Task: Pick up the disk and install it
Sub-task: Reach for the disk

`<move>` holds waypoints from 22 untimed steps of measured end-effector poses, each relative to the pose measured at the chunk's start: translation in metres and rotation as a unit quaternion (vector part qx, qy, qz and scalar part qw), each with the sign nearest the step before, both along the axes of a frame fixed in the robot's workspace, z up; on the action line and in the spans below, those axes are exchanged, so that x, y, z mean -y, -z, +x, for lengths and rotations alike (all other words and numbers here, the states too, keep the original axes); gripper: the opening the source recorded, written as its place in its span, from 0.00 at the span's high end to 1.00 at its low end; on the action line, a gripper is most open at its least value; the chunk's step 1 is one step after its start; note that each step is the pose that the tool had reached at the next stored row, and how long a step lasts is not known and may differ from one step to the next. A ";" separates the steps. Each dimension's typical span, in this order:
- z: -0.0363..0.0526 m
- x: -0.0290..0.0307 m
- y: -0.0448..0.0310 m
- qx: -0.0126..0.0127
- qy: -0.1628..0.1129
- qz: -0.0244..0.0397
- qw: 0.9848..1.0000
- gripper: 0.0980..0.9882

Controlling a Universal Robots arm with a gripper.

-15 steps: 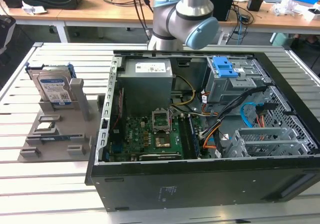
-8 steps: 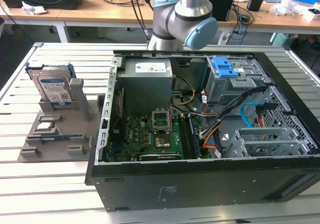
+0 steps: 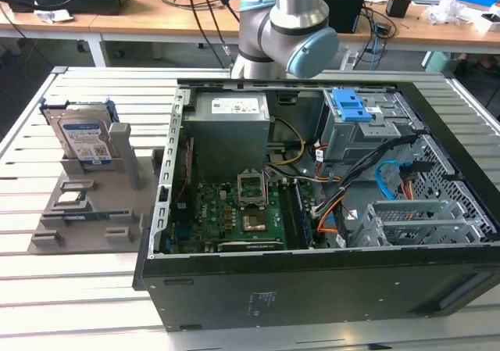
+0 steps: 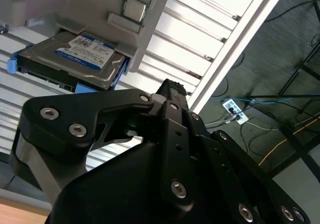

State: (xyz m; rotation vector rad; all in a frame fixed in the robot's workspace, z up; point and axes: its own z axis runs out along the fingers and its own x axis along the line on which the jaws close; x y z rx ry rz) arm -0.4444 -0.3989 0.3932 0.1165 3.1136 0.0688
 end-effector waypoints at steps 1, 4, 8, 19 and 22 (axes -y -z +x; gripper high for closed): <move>-0.0028 0.0000 0.0000 0.000 0.000 0.000 1.000 0.99; -0.0105 0.0000 0.0000 0.000 0.000 0.000 1.000 0.99; -0.0221 0.0000 0.0000 0.000 0.000 0.000 1.000 0.99; -0.0523 0.0000 0.0000 0.000 0.000 0.000 1.000 0.99; -0.0613 0.0000 0.0000 0.000 0.000 0.000 1.000 0.99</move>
